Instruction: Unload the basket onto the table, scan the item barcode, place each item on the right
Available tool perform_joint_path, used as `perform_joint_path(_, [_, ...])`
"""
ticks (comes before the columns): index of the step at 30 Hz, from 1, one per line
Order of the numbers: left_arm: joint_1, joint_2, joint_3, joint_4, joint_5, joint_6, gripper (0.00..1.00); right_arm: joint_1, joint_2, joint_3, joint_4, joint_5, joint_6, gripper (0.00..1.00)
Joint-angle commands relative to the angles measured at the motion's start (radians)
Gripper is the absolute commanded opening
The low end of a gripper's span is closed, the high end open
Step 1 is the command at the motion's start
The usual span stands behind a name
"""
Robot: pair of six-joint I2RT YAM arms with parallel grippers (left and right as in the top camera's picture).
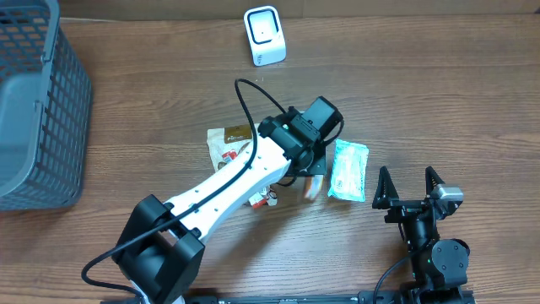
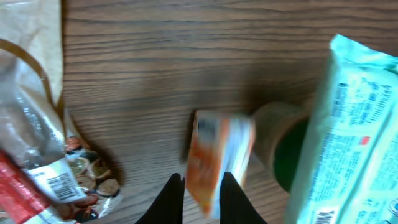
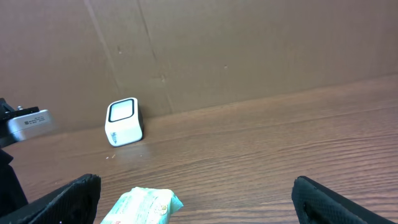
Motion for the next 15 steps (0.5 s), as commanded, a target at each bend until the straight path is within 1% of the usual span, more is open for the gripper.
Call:
perform_joint_path(1, [0.013, 0.004, 0.006, -0.006, -0.011, 0.016, 0.15, -0.003, -0.003, -0.01, 0.003, 0.006, -0.003, 1.0])
perform_joint_path(7, [0.013, 0.004, 0.006, -0.005, -0.011, 0.023, 0.18, -0.003, -0.003, -0.01, 0.003, 0.006, -0.003, 1.0])
perform_joint_path(13, [0.013, 0.004, 0.007, -0.005, -0.008, 0.026, 0.24, -0.003, -0.003, -0.01, 0.003, 0.006, -0.003, 1.0])
perform_joint_path(15, [0.013, 0.004, 0.016, -0.001, 0.022, 0.063, 0.26, -0.003, -0.003, -0.01, 0.003, 0.006, -0.003, 1.0])
